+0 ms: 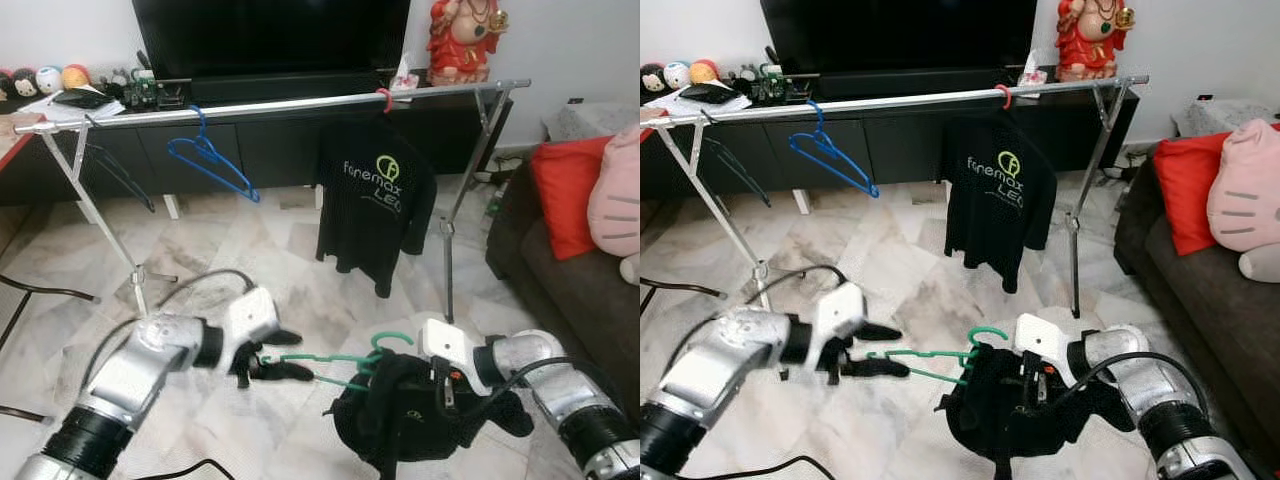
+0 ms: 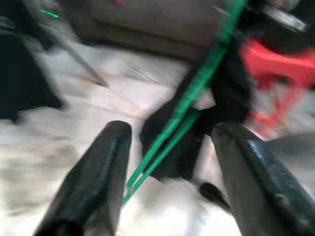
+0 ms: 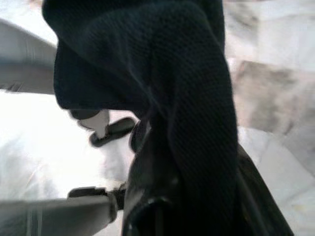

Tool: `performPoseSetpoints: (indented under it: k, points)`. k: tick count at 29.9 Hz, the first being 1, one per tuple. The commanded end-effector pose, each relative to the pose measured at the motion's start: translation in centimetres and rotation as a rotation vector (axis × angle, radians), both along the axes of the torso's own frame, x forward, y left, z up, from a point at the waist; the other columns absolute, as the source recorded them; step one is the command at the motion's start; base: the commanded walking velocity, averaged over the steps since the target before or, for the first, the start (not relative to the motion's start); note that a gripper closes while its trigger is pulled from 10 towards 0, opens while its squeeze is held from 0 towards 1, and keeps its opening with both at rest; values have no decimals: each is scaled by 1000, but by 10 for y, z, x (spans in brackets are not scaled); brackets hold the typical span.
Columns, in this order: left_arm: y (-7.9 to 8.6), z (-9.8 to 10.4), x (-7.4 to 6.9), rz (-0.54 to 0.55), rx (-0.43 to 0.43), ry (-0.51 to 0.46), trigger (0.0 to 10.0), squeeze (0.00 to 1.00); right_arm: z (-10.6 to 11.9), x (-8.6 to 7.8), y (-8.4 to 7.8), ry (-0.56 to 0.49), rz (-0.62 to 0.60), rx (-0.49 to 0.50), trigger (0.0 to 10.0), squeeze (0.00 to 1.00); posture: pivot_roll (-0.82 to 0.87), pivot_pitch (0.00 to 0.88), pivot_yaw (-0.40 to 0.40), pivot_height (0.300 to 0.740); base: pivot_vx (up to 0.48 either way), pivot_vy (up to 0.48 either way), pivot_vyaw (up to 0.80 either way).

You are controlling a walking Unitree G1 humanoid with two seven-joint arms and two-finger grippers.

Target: Hang hanger

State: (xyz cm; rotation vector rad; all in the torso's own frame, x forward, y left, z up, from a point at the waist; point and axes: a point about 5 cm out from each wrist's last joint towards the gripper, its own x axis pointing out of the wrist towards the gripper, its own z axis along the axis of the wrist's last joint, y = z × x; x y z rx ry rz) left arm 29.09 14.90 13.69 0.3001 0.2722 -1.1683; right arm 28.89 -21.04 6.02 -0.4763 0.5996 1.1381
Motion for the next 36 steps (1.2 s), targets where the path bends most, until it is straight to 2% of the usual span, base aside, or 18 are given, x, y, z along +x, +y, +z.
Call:
performPoseSetpoints:
  k: [1,5,6,7,8,9,12,13,18,20,23,24,28,29,32,36]
  points:
    - [11,8,10,126,-39,-80,10000,1000,6,9,-6,-85,-118,32,0,0,-8,0,28,716,0,0,0]
    - [16,8,15,209,-45,-105,10000,1000,7,12,-8,-103,-180,49,0,0,-8,0,28,716,0,0,0]
    - [20,7,16,285,-82,-117,10000,1000,6,13,-8,-118,-220,66,0,0,-7,0,28,716,0,0,0]
    - [21,6,16,322,-109,-115,10000,267,6,14,-8,-127,-242,70,0,0,-7,0,26,716,0,0,0]
    - [21,6,16,322,-109,-115,10000,267,6,14,-8,-127,-242,70,0,0,-7,0,26,716,0,0,0]
    - [23,5,14,377,-157,-124,10000,0,4,15,-11,-143,-308,73,0,0,-4,0,23,716,0,0,0]
    - [24,4,13,434,-199,-140,10000,0,1,17,-13,-158,-373,63,0,0,-1,0,22,716,0,0,0]
    - [24,5,13,474,-238,-152,10000,0,-3,16,-13,-155,-390,57,0,0,-1,0,22,716,0,0,0]
    - [22,8,14,532,-302,-168,10000,0,-6,14,-13,-155,-409,50,0,0,1,0,22,716,0,0,0]
    - [18,4,11,513,-286,-144,10000,0,-6,15,-13,-163,-412,47,0,0,-2,0,26,716,0,0,0]
    - [6,-21,0,390,-152,-64,10000,0,7,21,-8,-206,-397,111,0,0,-6,0,27,716,0,0,0]
    - [2,-27,-3,364,-134,-44,10000,0,12,23,-5,-220,-390,134,0,0,-8,0,28,716,0,0,0]
    - [-4,-33,-4,352,-132,-27,10000,0,21,25,-1,-244,-350,145,0,0,-12,0,27,716,0,0,0]
    - [-13,-38,-4,353,-130,-26,10000,0,34,28,0,-285,-290,129,0,0,-15,0,30,716,0,0,0]
    - [-17,-40,-3,357,-129,-29,10000,0,40,30,-1,-303,-275,124,0,0,-15,0,30,716,0,0,0]
    - [-25,-46,-4,420,-138,-55,10000,0,47,37,-4,-334,-387,183,0,0,-19,0,28,716,0,0,0]
